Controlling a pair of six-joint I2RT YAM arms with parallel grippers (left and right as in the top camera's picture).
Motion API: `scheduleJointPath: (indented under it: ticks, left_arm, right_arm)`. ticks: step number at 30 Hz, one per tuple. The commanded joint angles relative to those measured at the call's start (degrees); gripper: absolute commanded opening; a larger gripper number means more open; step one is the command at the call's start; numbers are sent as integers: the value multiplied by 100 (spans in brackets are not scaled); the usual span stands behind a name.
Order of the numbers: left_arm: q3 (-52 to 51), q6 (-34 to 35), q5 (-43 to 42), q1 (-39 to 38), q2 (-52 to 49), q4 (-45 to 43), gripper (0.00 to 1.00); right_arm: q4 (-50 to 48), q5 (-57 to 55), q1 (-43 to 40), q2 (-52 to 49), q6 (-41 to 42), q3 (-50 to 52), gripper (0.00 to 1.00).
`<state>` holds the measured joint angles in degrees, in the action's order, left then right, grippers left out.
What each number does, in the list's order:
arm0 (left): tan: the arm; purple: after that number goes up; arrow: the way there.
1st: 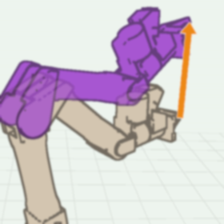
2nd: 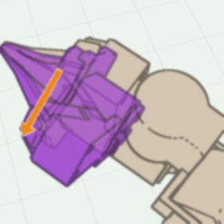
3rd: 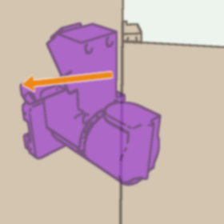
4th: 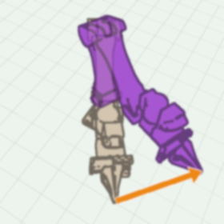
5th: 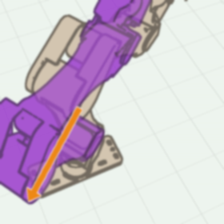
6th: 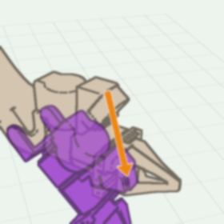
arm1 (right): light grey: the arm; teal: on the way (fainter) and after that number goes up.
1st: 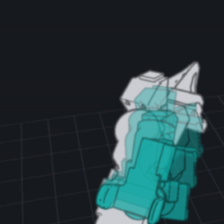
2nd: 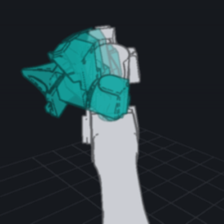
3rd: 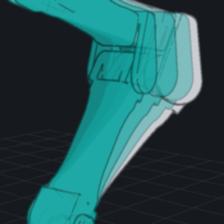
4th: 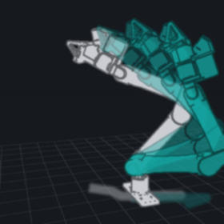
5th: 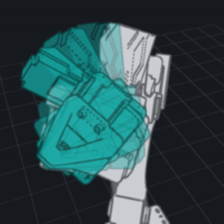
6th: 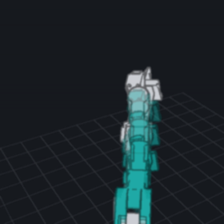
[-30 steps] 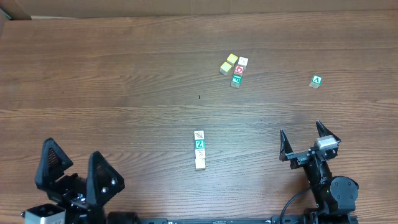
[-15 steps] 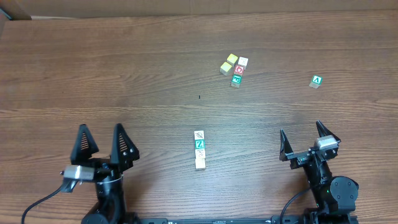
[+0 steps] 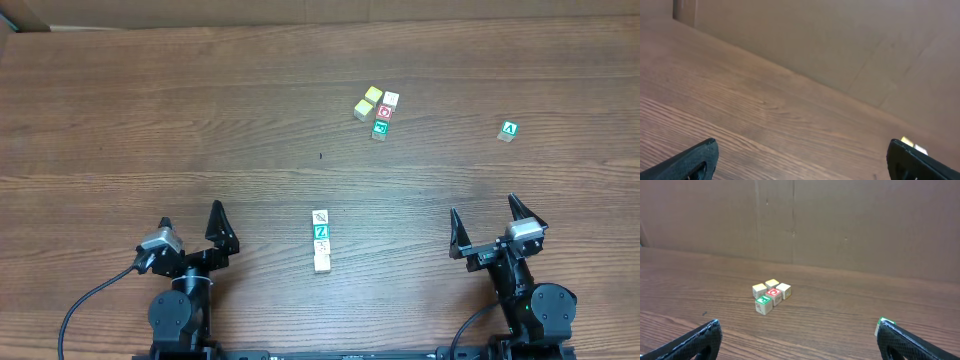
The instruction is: Flip 3 blocks
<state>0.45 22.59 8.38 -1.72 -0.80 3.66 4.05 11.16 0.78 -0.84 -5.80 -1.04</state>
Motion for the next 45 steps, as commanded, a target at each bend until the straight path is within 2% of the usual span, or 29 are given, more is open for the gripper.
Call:
scheduleJointPath:
  ticks: [1,5,9,45]
  left_arm:
    - [-17,-776,-282,70,61,9,100]
    - [-17,-1143,-693,70,61,66,100]
    - [-17,-1187,-968,68,61,70,100]
    - [-17,-1189,-946,68,59,72,100]
  right_arm:
    - [-31,9,-15,68,-4,59,100]
    - [-28,9,-15,68,-4,59,100]
    - [-28,9,-15,68,-4,59,100]
    - [-31,9,-15,68,-4,59,100]
